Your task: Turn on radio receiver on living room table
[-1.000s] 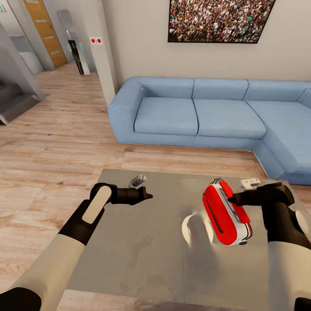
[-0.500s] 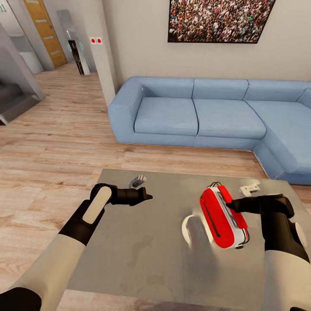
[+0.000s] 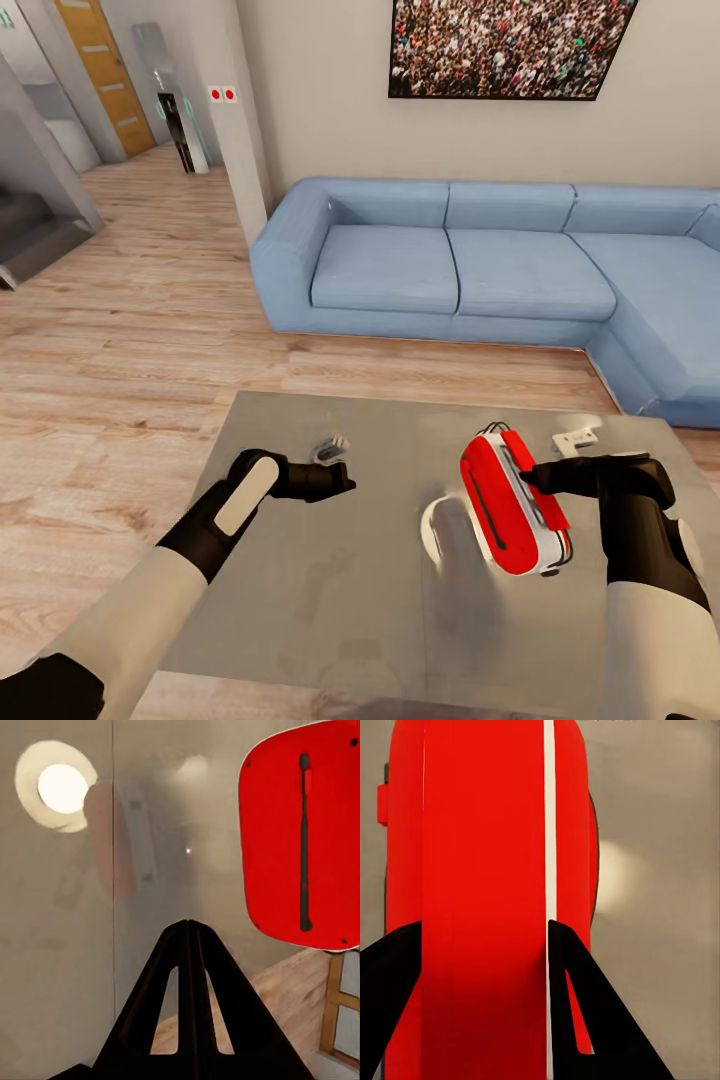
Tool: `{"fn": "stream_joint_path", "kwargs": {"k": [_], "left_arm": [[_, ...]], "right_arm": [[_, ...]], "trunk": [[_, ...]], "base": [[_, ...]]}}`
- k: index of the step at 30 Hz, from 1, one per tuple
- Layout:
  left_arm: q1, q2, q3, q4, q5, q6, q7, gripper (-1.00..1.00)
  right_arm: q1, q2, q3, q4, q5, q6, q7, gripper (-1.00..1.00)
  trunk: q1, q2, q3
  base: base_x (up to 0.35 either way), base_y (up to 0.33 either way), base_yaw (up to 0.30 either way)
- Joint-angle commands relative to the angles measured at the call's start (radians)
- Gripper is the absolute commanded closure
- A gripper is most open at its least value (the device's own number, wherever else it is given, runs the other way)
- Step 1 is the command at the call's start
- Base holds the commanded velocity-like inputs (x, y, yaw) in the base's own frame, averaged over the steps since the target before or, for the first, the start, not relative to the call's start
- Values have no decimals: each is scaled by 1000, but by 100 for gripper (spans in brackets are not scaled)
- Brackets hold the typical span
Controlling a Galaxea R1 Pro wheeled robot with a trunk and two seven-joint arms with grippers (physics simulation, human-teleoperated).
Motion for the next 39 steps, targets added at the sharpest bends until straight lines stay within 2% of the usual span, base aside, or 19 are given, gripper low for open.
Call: {"fn": "stream_joint_path", "kwargs": {"k": [1, 4, 11, 13, 18, 31, 36, 39], "left_arm": [[0, -1, -9, 6, -1, -5, -6, 100], [0, -6, -20, 13, -3, -12, -13, 100], [0, -36, -31, 18, -6, -13, -15, 100], [0, -40, -34, 19, -6, -12, -15, 100], [0, -42, -35, 19, -7, -11, -14, 100], [0, -43, -35, 19, -9, -10, -14, 100], [0, -43, -35, 19, -9, -10, -14, 100], [0, -43, -35, 19, -8, -10, -14, 100]], "right_arm": [[0, 0, -1, -1, -3, 1, 0, 100], [0, -2, -1, -4, -3, 0, 1, 100], [0, -2, -2, -25, -4, 1, 4, 100], [0, -2, -14, -27, -4, 0, 4, 100], [0, -2, -33, -29, -3, -1, 4, 100], [0, 3, -37, 0, -5, -12, -6, 100], [0, 14, -40, 70, -8, -72, -74, 100], [0, 18, -47, 109, -33, -105, -117, 100]], "trunk": [[0, 0, 0], [0, 0, 0], [0, 0, 0], [0, 0, 0], [0, 0, 0], [0, 0, 0], [0, 0, 0], [0, 0, 0]], "base": [[0, 0, 0], [0, 0, 0], [0, 0, 0], [0, 0, 0], [0, 0, 0], [0, 0, 0], [0, 0, 0], [0, 0, 0]]}}
